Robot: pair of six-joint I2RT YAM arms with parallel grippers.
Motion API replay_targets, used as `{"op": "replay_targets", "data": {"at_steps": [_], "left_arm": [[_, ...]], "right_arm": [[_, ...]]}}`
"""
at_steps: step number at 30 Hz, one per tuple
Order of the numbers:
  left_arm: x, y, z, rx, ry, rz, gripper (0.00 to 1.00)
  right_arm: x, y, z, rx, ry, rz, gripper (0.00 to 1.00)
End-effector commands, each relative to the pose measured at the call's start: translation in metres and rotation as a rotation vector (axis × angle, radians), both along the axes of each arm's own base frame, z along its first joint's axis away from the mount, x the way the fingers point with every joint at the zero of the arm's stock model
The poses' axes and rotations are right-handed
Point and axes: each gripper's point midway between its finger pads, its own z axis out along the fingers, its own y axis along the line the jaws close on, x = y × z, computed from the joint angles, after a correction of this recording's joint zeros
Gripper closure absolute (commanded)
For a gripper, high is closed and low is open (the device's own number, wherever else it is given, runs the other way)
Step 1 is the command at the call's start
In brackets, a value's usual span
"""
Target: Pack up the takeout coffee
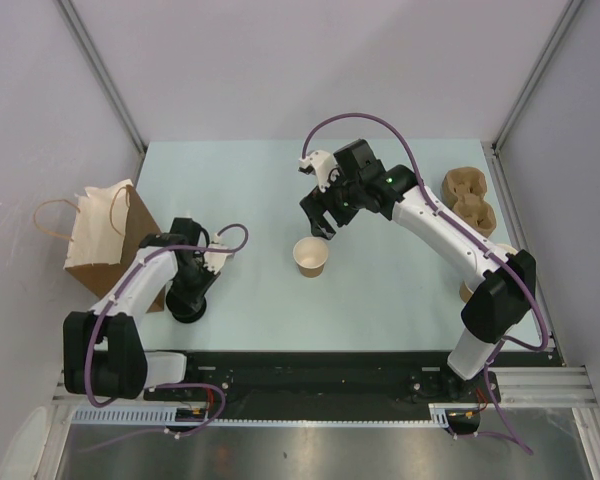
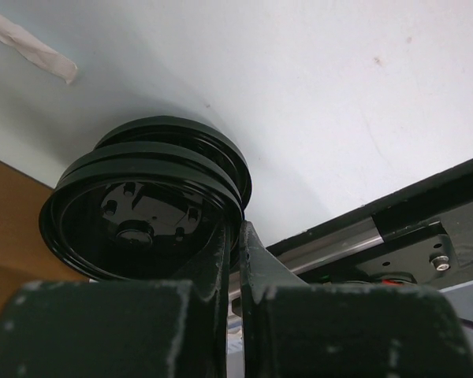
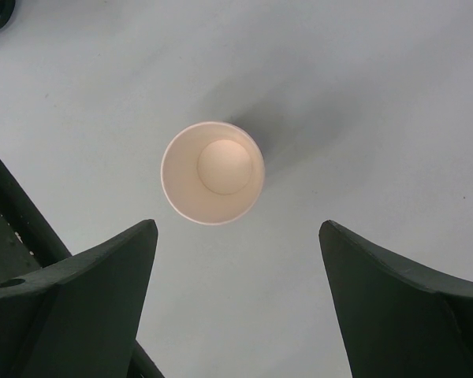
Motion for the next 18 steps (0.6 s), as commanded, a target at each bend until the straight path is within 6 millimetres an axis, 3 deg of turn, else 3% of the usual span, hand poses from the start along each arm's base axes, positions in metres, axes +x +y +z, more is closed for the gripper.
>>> {"op": "replay_targets", "data": {"at_steps": [1,6,9,18], "left_arm": [[0.006,-0.002,0.001,-0.003,-0.028,0.014,1.0],[0.022,-0.005,0.022,-0.015,-0.067,0.024,1.0],[0.046,-0.007,0.039,-0.014,-0.122,0.028,1.0],[0.108,-0.009,0.038,0.002,-0.178,0.028,1.0]], "right_arm": [[-0.002,0.0,0.014,0.034,-0.02,0.001,0.11],[-0.002,0.0,0.013,0.033,-0.015,0.003,0.11],[-0.001,0.0,0.012,0.033,-0.012,0.001,0.11],[0.002,-0.005,0.011,0.034,-0.008,-0.013,0.1]]}}
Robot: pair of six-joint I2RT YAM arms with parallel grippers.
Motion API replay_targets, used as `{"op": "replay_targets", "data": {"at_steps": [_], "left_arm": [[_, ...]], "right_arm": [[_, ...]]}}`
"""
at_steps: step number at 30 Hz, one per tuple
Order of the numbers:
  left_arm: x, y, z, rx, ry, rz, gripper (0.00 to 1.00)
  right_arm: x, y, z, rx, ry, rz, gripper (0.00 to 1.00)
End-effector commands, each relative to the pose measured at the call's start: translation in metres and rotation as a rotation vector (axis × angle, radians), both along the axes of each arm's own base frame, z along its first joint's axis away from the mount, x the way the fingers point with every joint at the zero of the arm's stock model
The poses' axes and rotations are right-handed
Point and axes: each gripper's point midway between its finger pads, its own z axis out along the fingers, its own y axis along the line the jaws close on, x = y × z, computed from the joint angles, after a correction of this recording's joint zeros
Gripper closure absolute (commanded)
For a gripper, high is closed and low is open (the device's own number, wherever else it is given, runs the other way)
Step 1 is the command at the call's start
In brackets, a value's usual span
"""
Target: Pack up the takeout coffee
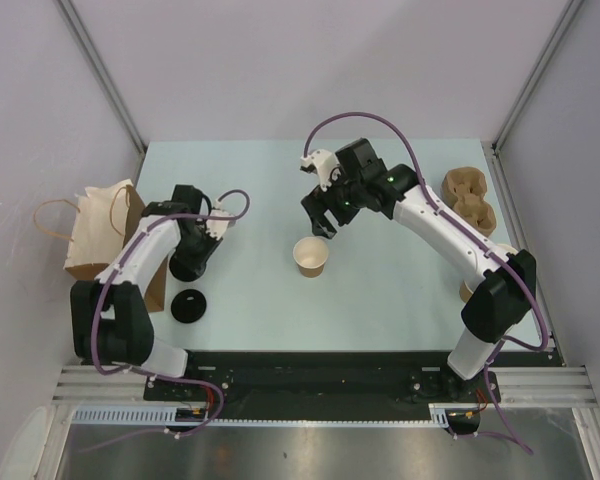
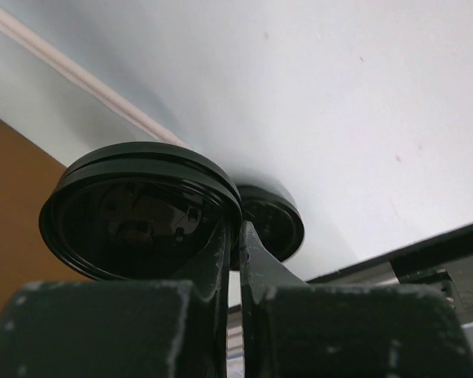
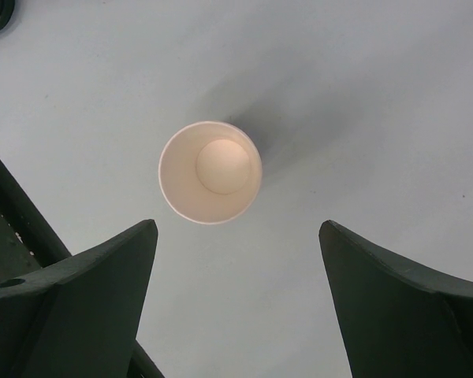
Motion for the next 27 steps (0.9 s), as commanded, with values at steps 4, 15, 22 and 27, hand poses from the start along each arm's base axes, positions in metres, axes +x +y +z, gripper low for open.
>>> {"op": "replay_targets", "data": {"at_steps": [4,15,22,27], "left_arm": [[0.053,-0.005,-0.009,0.007,-0.044,0.016,1.0],[0.143,-0.011,-0.002,0.017,-0.116,-0.015,1.0],[0.194,-0.005,-0.011,0.01,-0.162,-0.005,1.0],[0.228,0.003,-0.005,-0.025,-0.208,0.012,1.0]], "right_arm": [[0.003,-0.007,0.011,0.029,-0.011,-0.022,0.1],[0.011,-0.009,0.004,0.03,0.011,-0.037,0.1],[0.012,-0.012,-0.001,0.028,0.028,-0.046,0.1],[0.012,-0.016,-0.006,0.023,0.042,-0.053,0.1]]}}
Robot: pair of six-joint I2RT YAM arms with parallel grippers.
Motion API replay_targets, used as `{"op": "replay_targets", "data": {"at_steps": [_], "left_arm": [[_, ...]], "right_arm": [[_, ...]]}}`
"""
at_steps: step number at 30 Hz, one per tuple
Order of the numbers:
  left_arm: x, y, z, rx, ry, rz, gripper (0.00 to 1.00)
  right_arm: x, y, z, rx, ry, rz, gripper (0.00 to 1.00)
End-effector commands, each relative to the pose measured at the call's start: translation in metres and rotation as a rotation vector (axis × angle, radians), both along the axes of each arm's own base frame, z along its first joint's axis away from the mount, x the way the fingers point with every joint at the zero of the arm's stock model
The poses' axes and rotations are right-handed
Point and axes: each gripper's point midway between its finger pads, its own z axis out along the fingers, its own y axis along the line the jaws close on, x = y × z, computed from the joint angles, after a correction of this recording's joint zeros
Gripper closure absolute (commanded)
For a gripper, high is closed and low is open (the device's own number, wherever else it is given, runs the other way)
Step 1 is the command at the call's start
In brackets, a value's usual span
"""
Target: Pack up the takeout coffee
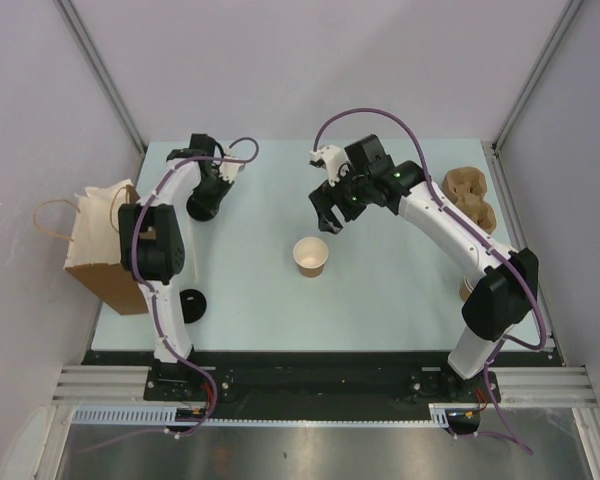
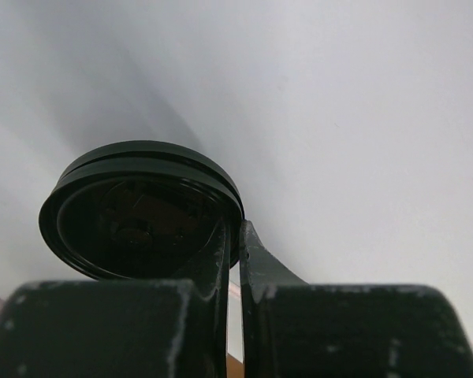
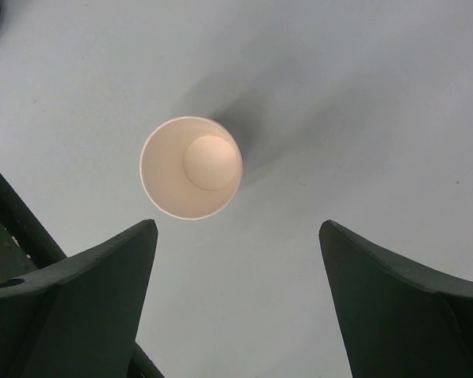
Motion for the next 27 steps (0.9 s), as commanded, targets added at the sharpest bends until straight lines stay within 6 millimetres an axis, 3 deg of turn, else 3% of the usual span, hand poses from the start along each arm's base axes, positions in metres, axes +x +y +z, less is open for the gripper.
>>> {"op": "replay_targets", "data": {"at_steps": [1,6,7,10,22,25,27], "left_arm": [[0.037,0.01,0.013,-0.027,-0.069,-0.006,1.0],[0.064,0.012,0.019,-0.029,-0.104,-0.02,1.0],[0.066,0.012,0.01,-0.033,-0.086,-0.024,1.0],[0.077,0.015,0.011,-0.038,-0.093,-0.029,1.0],[0.077,0.028,-0.018,0.01,-0.034,-0.029,0.96],[0.081,0.028,-0.012,0.003,-0.057,-0.022,0.8],[0.083,0.026,0.001,-0.009,-0.085,-0.022,0.59]], "right_arm": [[0.001,-0.002,-0.005,0.011,0.023,-0.014,0.1],[0.002,-0.005,-0.008,0.01,0.031,-0.022,0.1],[0.003,-0.006,-0.008,0.011,0.03,-0.024,0.1],[0.004,-0.007,-0.01,0.01,0.037,-0.027,0.1],[0.005,-0.01,-0.01,0.016,0.042,-0.037,0.1],[0.005,-0.012,-0.009,0.014,0.04,-0.038,0.1],[0.005,-0.012,-0.009,0.016,0.044,-0.04,0.1]]}}
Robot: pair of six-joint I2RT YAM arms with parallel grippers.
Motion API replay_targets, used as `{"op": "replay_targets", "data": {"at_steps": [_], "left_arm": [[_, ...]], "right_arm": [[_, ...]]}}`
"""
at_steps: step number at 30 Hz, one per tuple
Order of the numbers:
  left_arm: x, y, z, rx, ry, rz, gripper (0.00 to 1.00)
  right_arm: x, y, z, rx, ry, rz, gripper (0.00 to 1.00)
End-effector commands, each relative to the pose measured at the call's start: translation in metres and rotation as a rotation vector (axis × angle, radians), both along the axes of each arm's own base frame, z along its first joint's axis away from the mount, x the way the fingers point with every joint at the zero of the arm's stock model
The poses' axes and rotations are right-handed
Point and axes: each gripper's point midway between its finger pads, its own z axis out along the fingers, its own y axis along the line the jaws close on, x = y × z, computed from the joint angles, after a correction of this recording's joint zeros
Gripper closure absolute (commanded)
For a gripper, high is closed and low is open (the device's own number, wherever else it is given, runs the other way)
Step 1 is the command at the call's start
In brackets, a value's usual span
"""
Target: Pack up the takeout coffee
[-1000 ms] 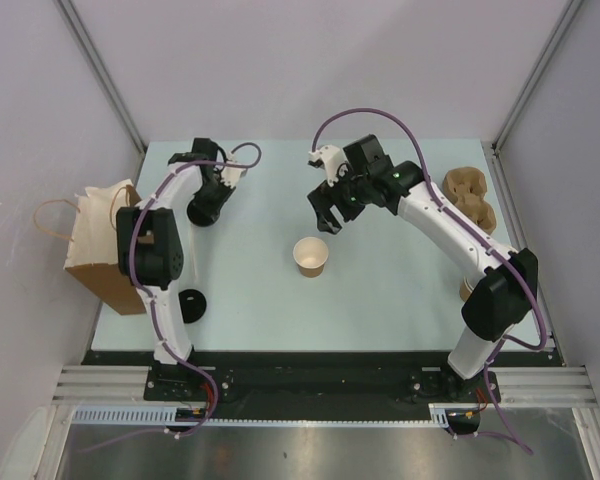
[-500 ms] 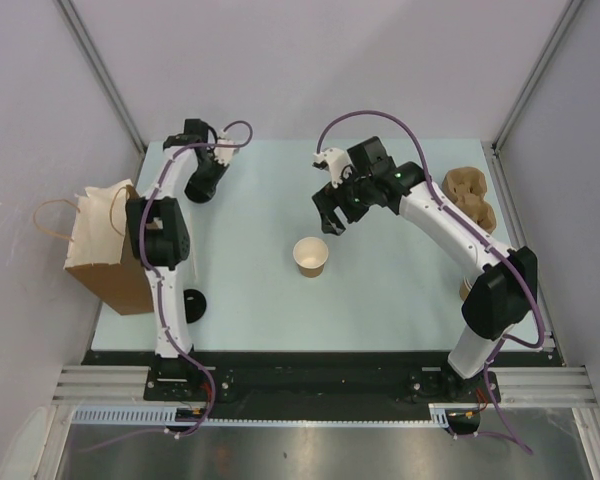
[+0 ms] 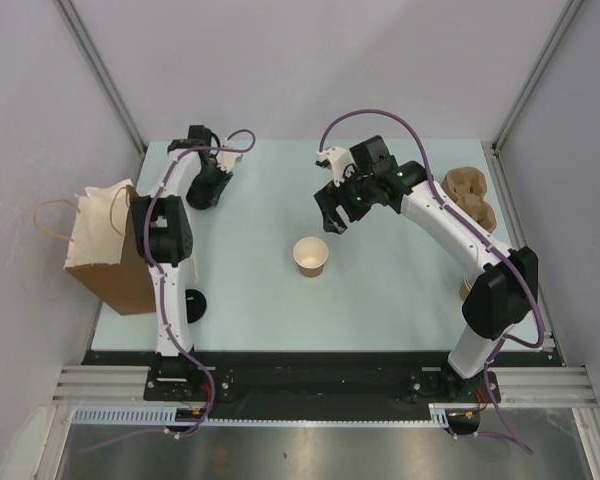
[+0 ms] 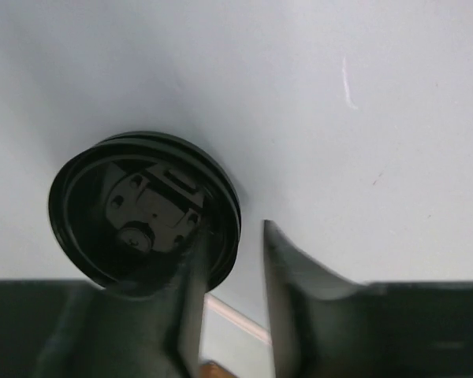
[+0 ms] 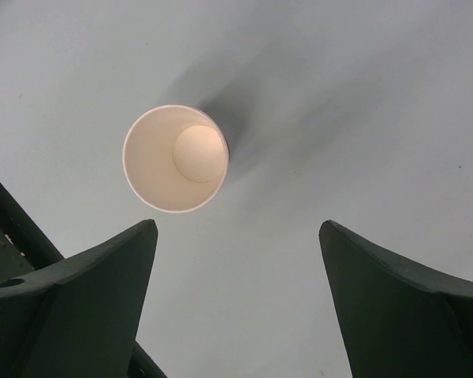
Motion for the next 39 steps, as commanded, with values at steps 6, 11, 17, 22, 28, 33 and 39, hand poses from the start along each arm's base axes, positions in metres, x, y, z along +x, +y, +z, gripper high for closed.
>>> {"op": "replay_targets", "data": {"at_steps": [6,11,17,22,28,33,39], "left_arm": [[0.012,-0.005,0.086,-0.051,-0.156,-0.008,0.27],[-0.04,-0.018,0.153,-0.116,-0.196,-0.046,0.18],[-0.164,-0.009,0.159,-0.191,-0.105,-0.094,0.17],[-0.264,-0.007,0.101,-0.19,0.054,-0.083,0.22],[-0.321,-0.001,0.056,-0.123,0.135,-0.088,0.25],[-0.327,0.001,0.036,-0.049,0.161,-0.092,0.29],[-0.331,-0.005,0.01,0.011,0.189,-0.131,0.42]], "right_arm": [[0.002,0.004,0.012,0.042,-0.004,-0.007,0.1],[0.001,0.002,0.024,0.051,-0.031,-0.007,0.1],[-0.007,-0.003,0.031,0.055,-0.052,-0.004,0.1],[-0.011,-0.006,0.033,0.055,-0.063,-0.001,0.1],[-0.013,-0.006,0.036,0.06,-0.069,-0.002,0.09],[-0.013,-0.008,0.035,0.057,-0.072,-0.004,0.1],[-0.013,-0.01,0.032,0.048,-0.068,-0.008,0.1]]}}
